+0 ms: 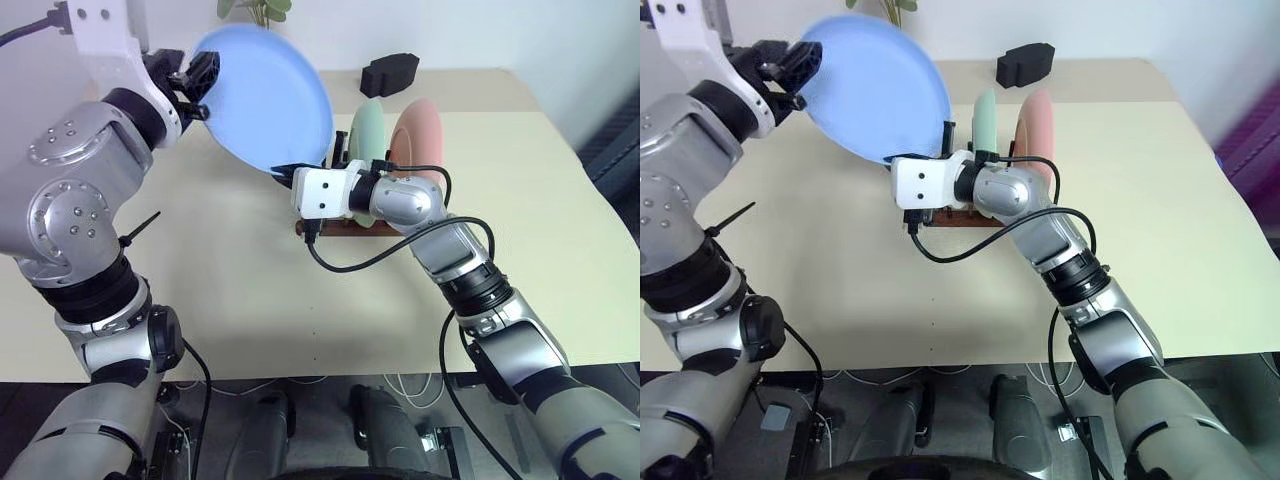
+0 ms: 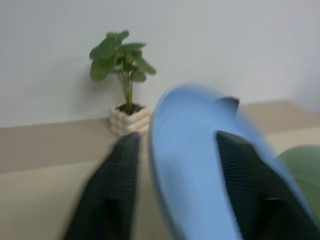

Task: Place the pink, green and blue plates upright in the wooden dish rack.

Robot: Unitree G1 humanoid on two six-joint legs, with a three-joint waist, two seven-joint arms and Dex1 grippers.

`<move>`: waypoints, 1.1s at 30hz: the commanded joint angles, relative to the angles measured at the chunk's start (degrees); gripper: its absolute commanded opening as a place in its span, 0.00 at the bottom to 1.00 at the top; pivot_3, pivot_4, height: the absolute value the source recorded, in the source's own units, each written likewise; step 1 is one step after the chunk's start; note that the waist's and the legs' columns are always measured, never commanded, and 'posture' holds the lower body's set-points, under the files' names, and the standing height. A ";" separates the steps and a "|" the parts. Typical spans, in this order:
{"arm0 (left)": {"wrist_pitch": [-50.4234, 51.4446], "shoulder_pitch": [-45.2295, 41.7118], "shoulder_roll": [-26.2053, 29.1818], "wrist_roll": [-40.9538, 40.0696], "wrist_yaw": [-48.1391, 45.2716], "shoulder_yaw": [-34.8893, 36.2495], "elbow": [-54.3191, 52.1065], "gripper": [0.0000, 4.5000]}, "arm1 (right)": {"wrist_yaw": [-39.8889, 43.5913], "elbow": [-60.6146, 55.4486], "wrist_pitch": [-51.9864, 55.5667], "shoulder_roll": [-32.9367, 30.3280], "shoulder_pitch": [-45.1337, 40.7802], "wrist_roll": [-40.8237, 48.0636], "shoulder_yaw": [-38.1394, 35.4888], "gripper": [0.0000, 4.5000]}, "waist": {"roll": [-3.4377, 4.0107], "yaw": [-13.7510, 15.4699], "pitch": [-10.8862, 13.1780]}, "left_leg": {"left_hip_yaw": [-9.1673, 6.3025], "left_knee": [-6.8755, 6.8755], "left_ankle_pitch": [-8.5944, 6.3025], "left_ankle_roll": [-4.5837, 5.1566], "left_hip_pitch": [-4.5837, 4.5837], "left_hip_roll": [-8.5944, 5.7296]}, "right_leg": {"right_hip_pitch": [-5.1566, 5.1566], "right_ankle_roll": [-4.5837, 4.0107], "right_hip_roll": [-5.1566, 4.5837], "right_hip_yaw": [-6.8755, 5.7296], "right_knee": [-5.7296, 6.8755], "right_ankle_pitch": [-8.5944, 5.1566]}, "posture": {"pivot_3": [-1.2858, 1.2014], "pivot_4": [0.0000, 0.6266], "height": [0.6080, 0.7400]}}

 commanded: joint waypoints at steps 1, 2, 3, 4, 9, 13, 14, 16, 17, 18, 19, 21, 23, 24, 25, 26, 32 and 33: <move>-5.41 -2.61 -0.13 -3.11 -0.48 4.52 -2.73 0.99 | -1.54 -1.66 -1.46 0.78 -2.14 0.90 -2.29 0.00 | 0.00 -0.02 0.00 | 0.00 0.00 0.00 0.00 0.00 0.01 | 0.00 0.00 0.01 0.00 0.01 0.00 | 0.52 0.24 0.93; -7.00 -2.75 0.12 -3.45 -0.54 5.27 -2.63 0.99 | -1.63 -1.63 -1.69 0.80 -2.18 0.98 -2.31 0.00 | 0.00 -0.01 0.00 | 0.00 0.00 0.00 0.00 0.00 0.01 | 0.00 0.00 0.01 0.00 0.01 0.00 | 0.52 0.24 0.93; -8.19 -2.75 0.37 -3.78 -0.52 5.68 -2.50 0.99 | -1.71 -1.61 -1.86 0.80 -2.20 1.04 -2.31 0.00 | 0.00 0.01 0.00 | 0.00 0.00 0.00 -0.01 0.00 0.01 | 0.00 0.00 0.01 0.00 0.01 0.00 | 0.52 0.24 0.93; -10.45 -2.88 0.95 -3.46 -0.07 7.06 -1.97 0.99 | -1.84 -1.57 -2.08 0.82 -2.25 1.10 -2.36 0.00 | 0.00 0.01 0.00 | 0.01 0.00 0.00 0.00 0.00 0.01 | 0.00 0.00 0.01 0.00 0.01 0.00 | 0.52 0.24 0.93; -17.91 1.92 7.43 -0.77 -0.06 12.90 4.06 0.99 | -2.00 -2.06 -1.65 2.54 -2.50 4.74 -4.24 0.00 | 0.02 -0.27 -0.01 | 0.02 -0.04 0.00 0.00 0.06 0.02 | 0.00 -0.01 0.04 0.03 0.04 0.01 | 0.52 0.24 0.93; -23.62 12.25 12.70 0.61 -5.56 14.23 7.15 0.99 | -1.12 -3.76 0.44 5.24 -3.04 11.31 -7.69 0.00 | 0.00 -0.50 -0.02 | 0.00 -0.05 -0.03 0.06 0.09 0.02 | 0.00 -0.02 0.05 0.04 0.11 0.01 | 0.52 0.24 0.93; -24.91 14.82 13.54 0.95 -6.87 13.96 7.68 0.99 | -0.82 -4.14 0.98 5.79 -3.18 12.97 -8.55 0.00 | 0.00 -0.29 -0.02 | 0.00 -0.04 -0.05 0.10 0.08 0.02 | 0.00 -0.02 0.04 0.04 0.10 0.01 | 0.52 0.24 0.93; -27.32 19.66 14.08 1.38 -9.36 13.08 8.18 0.99 | -0.02 -5.62 3.93 7.34 -3.34 17.98 -10.73 0.00 | -0.04 -0.02 -0.04 | -0.01 -0.02 -0.11 0.20 0.06 0.02 | 0.01 -0.04 0.04 0.03 0.07 0.02 | 0.52 0.24 0.93; -28.29 21.86 13.81 1.28 -10.38 12.58 8.27 0.99 | 0.72 -6.84 6.40 8.11 -3.28 21.35 -11.94 0.00 | -0.04 0.15 -0.04 | -0.02 -0.02 -0.11 0.21 0.05 0.02 | 0.01 -0.04 0.03 0.03 0.07 0.02 | 0.52 0.24 0.93; -29.25 23.86 13.52 1.32 -11.31 12.01 8.37 0.99 | 1.25 -8.10 9.05 8.81 -3.14 24.53 -13.09 0.00 | -0.05 0.25 -0.05 | -0.05 -0.01 -0.11 0.21 0.05 0.02 | 0.01 -0.05 0.02 0.02 0.07 0.02 | 0.52 0.24 0.93; -30.43 26.13 13.11 1.60 -12.45 11.01 8.27 0.99 | 1.56 -9.45 12.21 9.50 -2.98 27.97 -14.30 0.00 | -0.05 0.27 -0.05 | -0.08 -0.01 -0.11 0.21 0.05 0.03 | 0.02 -0.05 0.02 0.02 0.06 0.03 | 0.52 0.24 0.93; -33.15 30.21 12.10 2.17 -14.59 8.63 7.37 0.99 | 1.50 -12.58 19.63 10.65 -2.32 35.05 -16.54 0.00 | -0.05 0.36 -0.05 | -0.14 -0.02 -0.12 0.22 0.06 0.03 | 0.03 -0.07 0.00 0.02 0.07 0.04 | 0.52 0.24 0.93; -35.33 33.64 11.63 2.53 -17.09 5.71 5.78 0.99 | 0.28 -15.49 26.86 11.71 -1.51 41.74 -18.73 0.00 | -0.05 0.31 -0.05 | -0.15 -0.03 -0.12 0.22 0.06 0.05 | 0.02 -0.10 0.00 0.03 0.08 0.05 | 0.52 0.24 0.93; -36.23 35.19 11.90 2.88 -18.51 4.04 4.87 0.99 | -0.68 -16.66 30.07 12.22 -1.11 44.66 -19.79 0.00 | -0.05 0.27 -0.05 | -0.15 -0.03 -0.12 0.22 0.06 0.06 | 0.02 -0.11 0.00 0.02 0.08 0.06 | 0.52 0.24 0.93; -37.40 36.65 12.21 3.30 -19.97 2.41 3.86 0.99 | -1.77 -17.72 33.12 12.64 -0.63 47.27 -20.74 0.00 | -0.05 0.25 -0.05 | -0.16 -0.03 -0.12 0.23 0.06 0.08 | 0.01 -0.12 0.01 0.02 0.08 0.06 | 0.52 0.24 0.93; -38.82 38.33 12.49 3.51 -21.92 0.84 2.82 0.99 | -3.21 -18.73 35.95 13.12 -0.04 49.68 -21.70 0.00 | -0.05 0.25 -0.05 | -0.15 -0.05 -0.13 0.23 0.06 0.08 | 0.00 -0.13 0.01 0.02 0.09 0.06 | 0.52 0.24 0.93; -42.87 44.54 12.28 3.40 -28.34 -4.97 0.40 0.99 | -10.10 -22.61 47.25 13.21 3.16 58.15 -24.83 0.00 | -0.01 0.15 -0.05 | -0.10 -0.08 -0.13 0.24 0.07 0.13 | -0.04 -0.20 0.02 0.03 0.10 0.06 | 0.52 0.24 0.93; -43.24 45.55 12.10 3.14 -29.33 -5.91 -0.17 0.99 | -10.83 -22.99 48.59 13.04 3.59 59.13 -25.10 0.00 | 0.00 0.12 -0.05 | -0.10 -0.07 -0.13 0.24 0.07 0.13 | -0.04 -0.20 0.03 0.03 0.10 0.06 | 0.52 0.24 0.93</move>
